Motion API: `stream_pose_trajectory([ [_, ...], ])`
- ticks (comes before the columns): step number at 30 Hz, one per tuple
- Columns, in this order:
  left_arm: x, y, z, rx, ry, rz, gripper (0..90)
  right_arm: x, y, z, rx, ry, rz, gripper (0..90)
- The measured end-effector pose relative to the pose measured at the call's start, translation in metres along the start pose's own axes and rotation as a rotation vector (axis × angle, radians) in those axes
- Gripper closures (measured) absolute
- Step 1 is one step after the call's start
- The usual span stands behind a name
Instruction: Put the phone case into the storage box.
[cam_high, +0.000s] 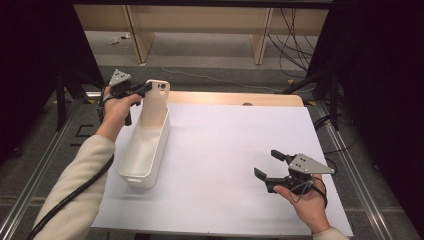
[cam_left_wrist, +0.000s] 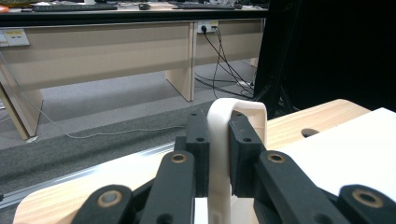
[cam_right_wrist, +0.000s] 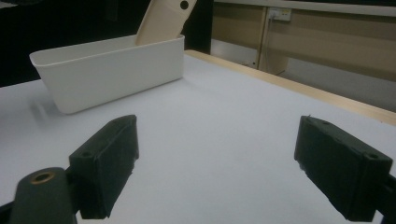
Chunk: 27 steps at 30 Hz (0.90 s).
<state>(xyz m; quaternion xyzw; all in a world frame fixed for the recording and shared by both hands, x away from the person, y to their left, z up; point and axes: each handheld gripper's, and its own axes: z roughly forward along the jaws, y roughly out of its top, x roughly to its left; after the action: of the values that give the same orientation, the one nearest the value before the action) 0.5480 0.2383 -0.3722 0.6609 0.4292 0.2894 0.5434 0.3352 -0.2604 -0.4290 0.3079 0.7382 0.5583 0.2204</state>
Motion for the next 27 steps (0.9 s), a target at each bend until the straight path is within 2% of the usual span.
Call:
stream_pose_trajectory([
  [20,0.0011,-0.0037,0.0044,0.016,0.006,-0.008,80.6,-0.0004,-0.0006,0.0008,-0.002,0.008,0.002,15.1],
  [25,0.0012,-0.005,0.0054,0.02,0.006,-0.009,80.6,-0.0015,-0.0002,0.0006,-0.004,0.005,-0.012,15.1],
  [27,0.0013,-0.0058,0.0061,0.021,0.004,-0.012,80.6,-0.0005,-0.0006,0.0008,-0.001,0.008,0.0,15.1],
])
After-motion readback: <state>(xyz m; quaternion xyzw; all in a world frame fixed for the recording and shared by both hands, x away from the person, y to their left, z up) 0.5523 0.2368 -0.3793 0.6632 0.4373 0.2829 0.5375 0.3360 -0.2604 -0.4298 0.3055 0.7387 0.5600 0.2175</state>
